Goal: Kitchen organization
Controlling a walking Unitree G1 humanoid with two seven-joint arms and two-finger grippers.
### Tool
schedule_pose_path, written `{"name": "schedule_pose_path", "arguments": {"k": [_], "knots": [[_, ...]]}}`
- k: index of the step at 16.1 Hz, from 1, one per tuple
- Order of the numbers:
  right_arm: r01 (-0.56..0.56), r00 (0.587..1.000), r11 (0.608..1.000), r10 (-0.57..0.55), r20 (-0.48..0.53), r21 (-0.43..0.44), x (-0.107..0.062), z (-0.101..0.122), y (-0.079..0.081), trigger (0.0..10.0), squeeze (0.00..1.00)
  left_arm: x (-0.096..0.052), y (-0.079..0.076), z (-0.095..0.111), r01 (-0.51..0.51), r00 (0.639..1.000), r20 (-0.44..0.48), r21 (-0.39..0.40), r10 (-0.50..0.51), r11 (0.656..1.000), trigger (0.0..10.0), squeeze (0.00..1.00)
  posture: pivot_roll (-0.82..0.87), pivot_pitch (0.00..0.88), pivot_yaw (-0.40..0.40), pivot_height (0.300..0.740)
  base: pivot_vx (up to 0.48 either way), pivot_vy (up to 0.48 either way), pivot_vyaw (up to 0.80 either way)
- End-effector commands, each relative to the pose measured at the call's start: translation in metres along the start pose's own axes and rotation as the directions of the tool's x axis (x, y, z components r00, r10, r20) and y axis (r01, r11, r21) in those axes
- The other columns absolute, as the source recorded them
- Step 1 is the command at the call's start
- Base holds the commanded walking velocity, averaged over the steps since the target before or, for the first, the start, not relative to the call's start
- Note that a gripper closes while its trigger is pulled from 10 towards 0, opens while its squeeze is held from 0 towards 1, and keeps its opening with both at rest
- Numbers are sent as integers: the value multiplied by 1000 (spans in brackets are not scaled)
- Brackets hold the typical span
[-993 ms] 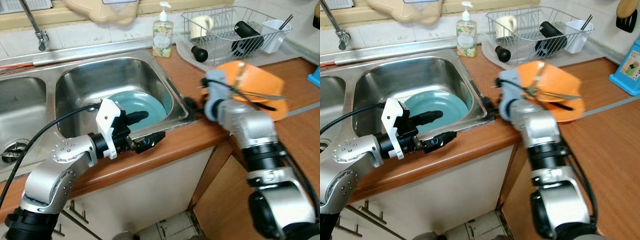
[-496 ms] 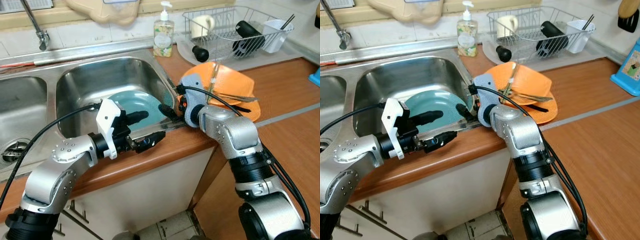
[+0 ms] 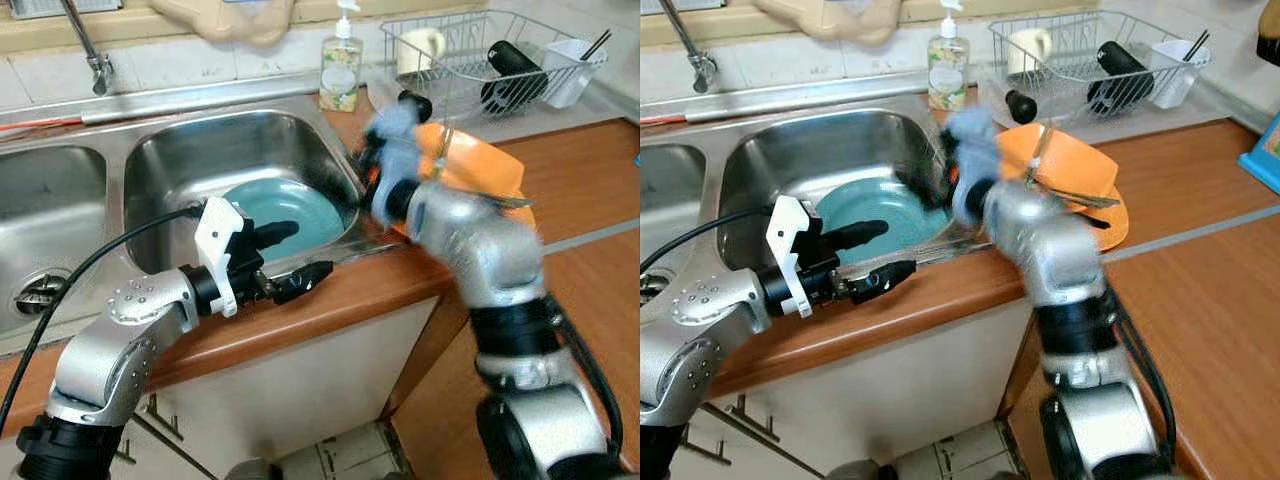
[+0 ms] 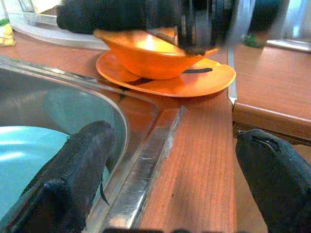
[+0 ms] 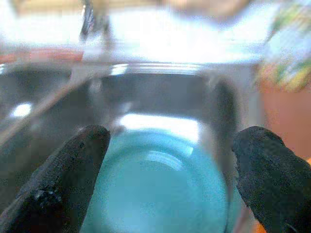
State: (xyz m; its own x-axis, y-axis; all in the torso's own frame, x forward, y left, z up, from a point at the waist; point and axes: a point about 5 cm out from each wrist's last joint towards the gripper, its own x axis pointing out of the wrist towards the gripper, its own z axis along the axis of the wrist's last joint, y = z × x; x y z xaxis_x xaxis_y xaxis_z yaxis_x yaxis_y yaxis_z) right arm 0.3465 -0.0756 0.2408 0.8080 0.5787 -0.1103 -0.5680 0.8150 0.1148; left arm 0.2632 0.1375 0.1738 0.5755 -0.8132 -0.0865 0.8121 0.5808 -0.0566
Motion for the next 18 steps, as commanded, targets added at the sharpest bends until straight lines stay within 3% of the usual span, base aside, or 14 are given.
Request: {"name": "schedule_pose_path", "arguments": {"k": [1, 2, 3, 5, 6, 8, 9, 10, 15, 18], "knots": [[71, 996, 997, -71, 50, 11, -3, 18, -11, 10000, 1000, 1, 1, 5, -5, 1000, 10, 20, 5, 1000, 10000, 314, -13, 0, 44, 740, 0, 0, 0], [142, 989, 990, -143, 32, 23, -5, 21, -21, 10000, 373, 1, 1, 5, -4, 1000, 11, 21, 4, 1000, 10000, 310, -13, 0, 44, 740, 0, 0, 0], [221, 975, 975, -221, 2, 28, -7, 21, -35, 10000, 0, 2, 0, 5, -2, 1000, 11, 21, 1, 1000, 10000, 314, -18, 0, 37, 740, 0, 0, 0], [323, 946, 945, -322, -29, 49, -14, 22, -57, 10000, 0, 2, -1, 5, 3, 1000, 13, 22, -4, 1000, 10000, 314, -20, 0, 35, 740, 0, 0, 0], [419, 907, 903, -413, -79, 94, -22, 22, -76, 10000, 0, 3, -1, 5, 8, 1000, 12, 24, -8, 1000, 10000, 314, -20, 0, 35, 740, 0, 0, 0], [499, 865, 854, -481, -146, 144, -29, 14, -92, 10000, 0, 4, -2, 6, 16, 1000, 12, 28, -16, 999, 10000, 314, -26, 0, 35, 740, 0, 0, 0], [515, 854, 842, -490, -172, 162, -30, 10, -96, 4196, 0, 4, -3, 6, 22, 1000, 12, 30, -22, 999, 10000, 306, -24, 0, 34, 740, 0, 0, 0], [514, 855, 838, -483, -190, 185, -29, 5, -97, 0, 0, 4, -4, 7, 25, 1000, 12, 32, -25, 999, 10000, 314, -18, 0, 31, 740, 0, 0, 0], [477, 878, 818, -425, -221, 321, -21, -5, -95, 0, 0, 4, -7, 6, 38, 999, 8, 31, -39, 999, 10000, 310, -8, 0, 33, 740, 0, 0, 0], [472, 881, 814, -415, -228, 338, -20, -7, -95, 0, 0, 5, -7, 7, 37, 999, 9, 33, -37, 999, 10000, 310, -3, 0, 29, 740, 0, 0, 0]]}}
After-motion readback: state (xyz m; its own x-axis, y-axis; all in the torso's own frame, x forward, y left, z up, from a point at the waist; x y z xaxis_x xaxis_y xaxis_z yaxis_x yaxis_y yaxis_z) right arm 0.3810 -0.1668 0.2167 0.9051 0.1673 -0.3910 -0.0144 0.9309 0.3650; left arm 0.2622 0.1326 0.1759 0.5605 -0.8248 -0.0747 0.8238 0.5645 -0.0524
